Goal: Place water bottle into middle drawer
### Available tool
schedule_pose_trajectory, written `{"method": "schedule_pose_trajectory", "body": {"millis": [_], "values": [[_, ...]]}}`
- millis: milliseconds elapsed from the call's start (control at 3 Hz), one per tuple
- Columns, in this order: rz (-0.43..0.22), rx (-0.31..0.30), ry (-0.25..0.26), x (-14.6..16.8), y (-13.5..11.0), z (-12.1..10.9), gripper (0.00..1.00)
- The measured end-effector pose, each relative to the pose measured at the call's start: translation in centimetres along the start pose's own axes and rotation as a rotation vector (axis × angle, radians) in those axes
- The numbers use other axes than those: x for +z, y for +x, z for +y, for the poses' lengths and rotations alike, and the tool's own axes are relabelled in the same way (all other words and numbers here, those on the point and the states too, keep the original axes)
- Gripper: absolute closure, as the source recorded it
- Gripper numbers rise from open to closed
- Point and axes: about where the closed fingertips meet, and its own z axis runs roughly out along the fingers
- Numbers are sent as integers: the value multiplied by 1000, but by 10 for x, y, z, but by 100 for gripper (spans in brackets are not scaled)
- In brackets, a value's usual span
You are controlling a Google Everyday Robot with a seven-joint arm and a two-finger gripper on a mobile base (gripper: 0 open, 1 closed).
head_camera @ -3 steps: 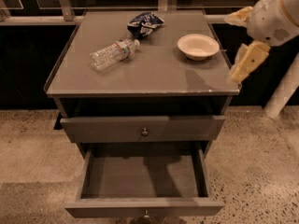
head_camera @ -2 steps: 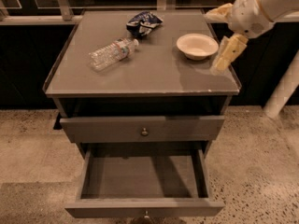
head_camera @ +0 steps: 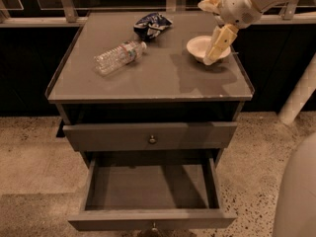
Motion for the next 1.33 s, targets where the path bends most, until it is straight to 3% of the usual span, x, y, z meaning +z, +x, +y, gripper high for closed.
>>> {"method": "schedule_pose_trajectory", "body": {"millis": [333, 1333], "values": [[-20, -4, -7, 4, -2, 2, 0], [-216, -161, -190, 117, -58, -20, 0]]}}
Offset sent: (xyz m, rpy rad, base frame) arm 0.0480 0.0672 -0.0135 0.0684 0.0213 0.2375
